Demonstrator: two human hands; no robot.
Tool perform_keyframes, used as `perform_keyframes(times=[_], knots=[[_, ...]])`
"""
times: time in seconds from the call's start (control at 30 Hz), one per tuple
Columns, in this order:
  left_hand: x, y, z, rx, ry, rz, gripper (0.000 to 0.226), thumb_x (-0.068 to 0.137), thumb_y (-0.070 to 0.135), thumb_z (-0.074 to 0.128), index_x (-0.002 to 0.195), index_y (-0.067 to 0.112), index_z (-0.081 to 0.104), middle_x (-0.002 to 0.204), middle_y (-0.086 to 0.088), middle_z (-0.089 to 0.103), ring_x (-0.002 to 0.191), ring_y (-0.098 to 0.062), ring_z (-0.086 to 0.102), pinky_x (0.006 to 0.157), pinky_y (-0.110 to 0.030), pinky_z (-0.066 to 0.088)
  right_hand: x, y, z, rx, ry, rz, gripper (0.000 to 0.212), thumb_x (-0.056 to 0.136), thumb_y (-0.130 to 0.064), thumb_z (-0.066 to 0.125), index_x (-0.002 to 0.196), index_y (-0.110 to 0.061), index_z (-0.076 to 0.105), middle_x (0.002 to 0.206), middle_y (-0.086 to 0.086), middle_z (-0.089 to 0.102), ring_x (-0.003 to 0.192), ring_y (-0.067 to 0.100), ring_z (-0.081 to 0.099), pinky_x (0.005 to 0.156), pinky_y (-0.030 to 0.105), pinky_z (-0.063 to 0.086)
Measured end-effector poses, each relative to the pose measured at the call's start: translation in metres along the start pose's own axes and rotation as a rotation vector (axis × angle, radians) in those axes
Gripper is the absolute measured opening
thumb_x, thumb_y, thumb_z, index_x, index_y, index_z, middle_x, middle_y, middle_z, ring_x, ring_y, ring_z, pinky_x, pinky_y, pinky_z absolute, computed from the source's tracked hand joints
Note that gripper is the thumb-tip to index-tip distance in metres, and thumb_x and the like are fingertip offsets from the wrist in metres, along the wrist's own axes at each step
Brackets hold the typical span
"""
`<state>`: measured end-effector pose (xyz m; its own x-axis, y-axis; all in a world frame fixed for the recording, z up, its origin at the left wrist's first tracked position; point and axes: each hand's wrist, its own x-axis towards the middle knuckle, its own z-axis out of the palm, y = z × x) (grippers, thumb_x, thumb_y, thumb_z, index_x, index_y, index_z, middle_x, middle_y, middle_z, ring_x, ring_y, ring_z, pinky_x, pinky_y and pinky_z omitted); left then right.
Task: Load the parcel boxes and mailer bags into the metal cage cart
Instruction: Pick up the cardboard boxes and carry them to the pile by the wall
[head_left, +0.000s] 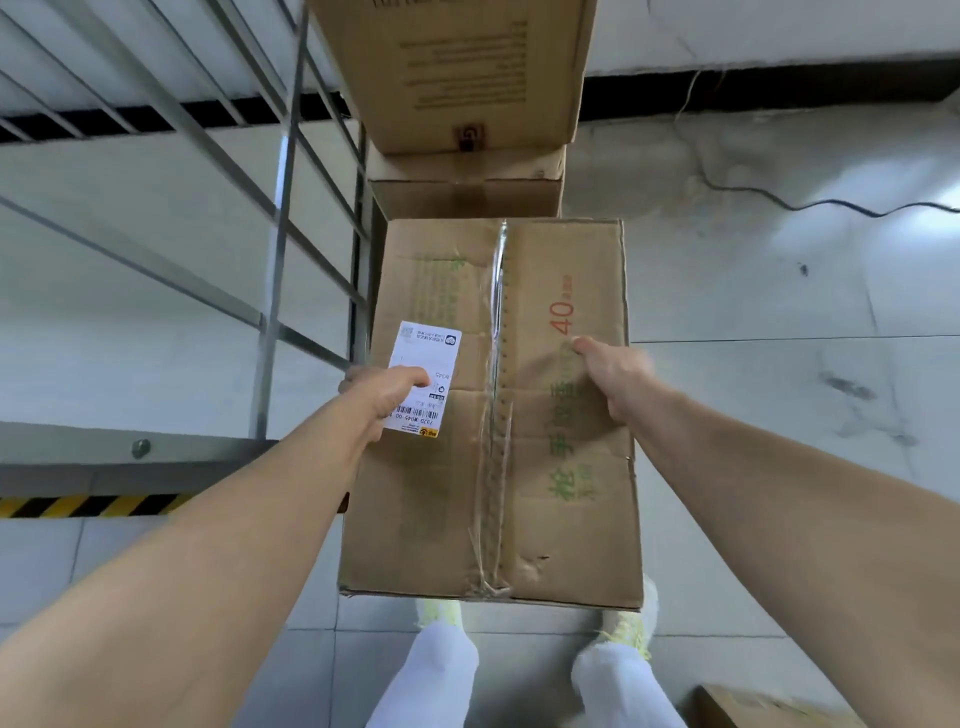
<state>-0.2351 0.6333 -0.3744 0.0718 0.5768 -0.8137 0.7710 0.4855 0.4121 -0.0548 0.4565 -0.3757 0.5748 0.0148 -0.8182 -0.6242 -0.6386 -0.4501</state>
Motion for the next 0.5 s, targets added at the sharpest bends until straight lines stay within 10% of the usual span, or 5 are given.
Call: perform_keyframes(times=[0.17,0.33,0.5], knots=[[0.08,-0.025,0.022,0.0,-0.039,-0.006,0.09,0.051,0.031,0.079,0.13,0.004,0.047,0.106,-0.011,0.068,0.074,-0.02,0.072,0.048,-0.025,0.054,0.068,0.013,0.04,-0.031,-0.089,-0.11,0.046,0.087,-0.034,0.064,0.122,-0.005,0.06,0.122,0.015,0.063,0.113,0.03,0.061,0.075,0.027,0.046],[0.194,-0.075,0.047,0.033,-0.1,-0.024,0.104,0.034,0.051,0.08,0.128,0.017,0.053,0.115,-0.006,0.065,0.088,-0.02,0.072,0.073,-0.034,0.059,0.114,0.029,0.062,-0.027,-0.04,0.011,0.052,0.077,-0.046,0.067,0.112,-0.009,0.057,0.086,0.003,0.061,0.083,0.024,0.061,0.078,0.031,0.051],[0.194,-0.078,0.063,0.029,-0.162,-0.034,0.103,0.032,0.054,0.077,0.125,0.014,0.055,0.11,-0.005,0.069,0.095,-0.02,0.068,0.095,-0.037,0.049,0.145,0.043,0.067,-0.027,-0.077,0.036,0.041,0.08,-0.044,0.065,0.103,-0.01,0.062,0.095,0.008,0.069,0.089,0.025,0.066,0.088,0.038,0.053]])
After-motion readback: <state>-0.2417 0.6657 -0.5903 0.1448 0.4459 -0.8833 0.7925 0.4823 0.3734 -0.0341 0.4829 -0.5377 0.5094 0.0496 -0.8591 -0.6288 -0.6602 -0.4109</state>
